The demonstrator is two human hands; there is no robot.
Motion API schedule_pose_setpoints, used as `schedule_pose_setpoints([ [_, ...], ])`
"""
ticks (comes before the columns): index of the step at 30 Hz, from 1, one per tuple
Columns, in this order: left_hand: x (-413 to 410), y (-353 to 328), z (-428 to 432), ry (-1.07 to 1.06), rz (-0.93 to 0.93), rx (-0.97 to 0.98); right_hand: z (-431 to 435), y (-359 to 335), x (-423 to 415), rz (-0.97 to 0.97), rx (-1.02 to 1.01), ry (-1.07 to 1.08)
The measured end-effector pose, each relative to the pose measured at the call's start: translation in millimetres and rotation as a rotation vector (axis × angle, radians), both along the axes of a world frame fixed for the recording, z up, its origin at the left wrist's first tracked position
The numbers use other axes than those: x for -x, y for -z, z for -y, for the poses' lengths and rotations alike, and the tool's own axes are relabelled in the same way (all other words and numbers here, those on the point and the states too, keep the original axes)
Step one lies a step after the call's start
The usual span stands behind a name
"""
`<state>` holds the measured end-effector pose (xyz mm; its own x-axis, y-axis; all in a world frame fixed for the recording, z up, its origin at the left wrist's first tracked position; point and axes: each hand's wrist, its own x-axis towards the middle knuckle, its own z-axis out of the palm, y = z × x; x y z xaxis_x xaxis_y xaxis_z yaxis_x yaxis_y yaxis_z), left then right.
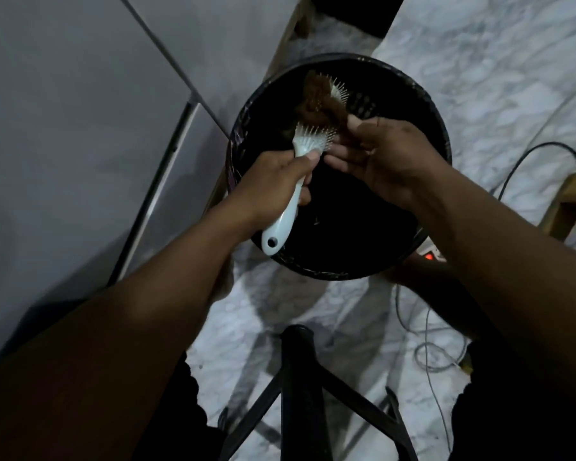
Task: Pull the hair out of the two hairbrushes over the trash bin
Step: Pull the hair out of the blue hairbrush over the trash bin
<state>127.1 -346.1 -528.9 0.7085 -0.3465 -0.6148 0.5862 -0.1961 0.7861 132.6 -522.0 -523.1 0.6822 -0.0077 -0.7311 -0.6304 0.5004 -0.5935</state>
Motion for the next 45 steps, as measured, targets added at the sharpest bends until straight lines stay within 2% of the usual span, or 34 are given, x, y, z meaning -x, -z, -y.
schedule_pose_setpoints([
  [4, -7.9, 7.1, -2.0, 0.023, 0.011, -0.017, -8.1, 10.7, -5.4, -0.061, -0.098, 0.084],
  [7, -10.4, 17.9, -5.2, 0.083, 0.115, -0.125, -11.9, 12.8, -9.4, -0.118, -0.072, 0.094],
  [9, -7.4, 23.7, -5.1, 0.165, 0.191, -0.202, -14.0, 11.9, -9.2, -0.065, 0.068, -0.002],
  [11, -3.9, 24.4, -1.2, 0.231, 0.207, -0.246, -13.7, 14.6, -9.1, 0.031, 0.346, -0.079],
  [13, -2.1, 22.1, 2.9, 0.252, 0.212, -0.244, -11.6, 16.8, -7.7, 0.112, 0.578, -0.081],
  [14, -2.0, 22.2, 4.0, 0.248, 0.209, -0.232, -10.0, 18.5, -7.3, 0.142, 0.609, -0.069],
  [19, -4.2, 20.9, 6.5, 0.194, 0.15, -0.154, -6.6, 14.4, -8.6, 0.117, 0.583, 0.007],
  [25, -6.5, 15.3, 10.5, 0.112, 0.067, -0.077, -12.7, 14.3, -9.3, -0.045, 0.226, 0.197],
  [28, -6.6, 16.4, 9.1, 0.126, 0.081, -0.099, -12.7, 16.4, -10.8, -0.102, 0.078, 0.269],
  [30, -5.8, 20.8, 7.3, 0.179, 0.166, -0.202, -11.8, 16.1, -12.7, -0.086, 0.078, 0.243],
  [32, -5.3, 23.0, 6.6, 0.228, 0.248, -0.327, -11.7, 14.2, -13.3, 0.015, 0.167, 0.135],
  [35, -3.9, 20.5, 8.3, 0.243, 0.29, -0.376, -18.3, 16.2, -7.3, 0.147, 0.459, -0.036],
  [37, -3.3, 20.9, 9.4, 0.238, 0.28, -0.36, -20.9, 20.9, -4.9, 0.175, 0.583, -0.063],
  [41, -5.5, 23.8, 10.7, 0.179, 0.155, -0.234, -17.5, 16.1, -8.0, 0.132, 0.504, 0.053],
  [45, -10.6, 17.4, 12.2, 0.07, 0.062, -0.104, -15.6, 13.5, -9.2, 0.05, 0.21, 0.171],
])
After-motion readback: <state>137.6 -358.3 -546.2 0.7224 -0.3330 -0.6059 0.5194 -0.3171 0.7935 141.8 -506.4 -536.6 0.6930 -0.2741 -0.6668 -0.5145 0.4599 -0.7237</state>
